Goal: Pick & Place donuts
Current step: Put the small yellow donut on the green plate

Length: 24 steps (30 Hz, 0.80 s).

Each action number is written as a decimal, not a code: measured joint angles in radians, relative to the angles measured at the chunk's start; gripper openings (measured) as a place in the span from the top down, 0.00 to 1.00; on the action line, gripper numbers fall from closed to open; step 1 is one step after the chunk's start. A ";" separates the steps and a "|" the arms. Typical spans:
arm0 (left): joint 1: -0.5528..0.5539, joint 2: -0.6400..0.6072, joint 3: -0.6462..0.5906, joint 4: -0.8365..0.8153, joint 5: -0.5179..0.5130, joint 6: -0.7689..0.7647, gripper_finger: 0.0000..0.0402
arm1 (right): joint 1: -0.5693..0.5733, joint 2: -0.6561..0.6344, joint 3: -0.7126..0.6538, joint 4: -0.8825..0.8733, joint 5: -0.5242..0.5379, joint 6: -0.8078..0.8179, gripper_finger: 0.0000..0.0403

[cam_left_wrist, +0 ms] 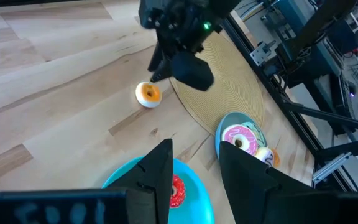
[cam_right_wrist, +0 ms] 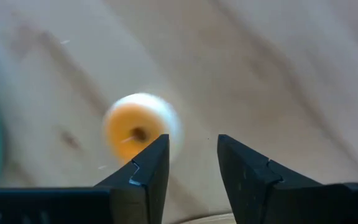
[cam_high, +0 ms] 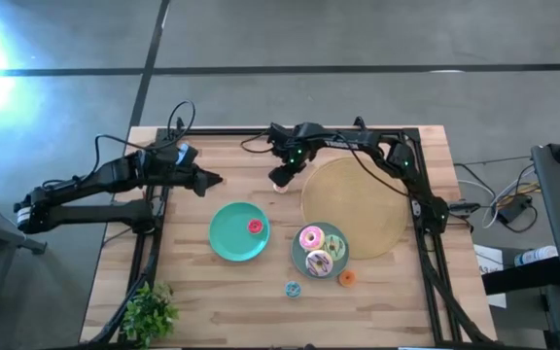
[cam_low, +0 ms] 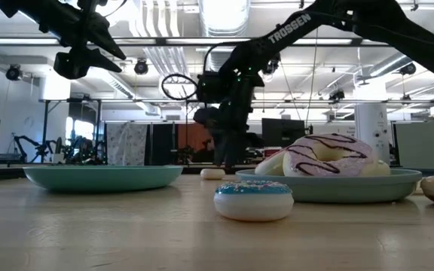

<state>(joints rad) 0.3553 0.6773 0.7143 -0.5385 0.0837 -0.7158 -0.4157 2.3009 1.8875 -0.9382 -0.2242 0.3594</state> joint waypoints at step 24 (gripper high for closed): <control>0.003 0.491 0.002 0.421 0.114 0.010 0.74 | 0.146 -0.511 -0.121 -0.029 0.351 0.066 0.68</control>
<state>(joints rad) 0.3581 1.1682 0.7166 -0.1179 0.1975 -0.7060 -0.2702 1.7897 1.7665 -0.9673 0.1271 0.4258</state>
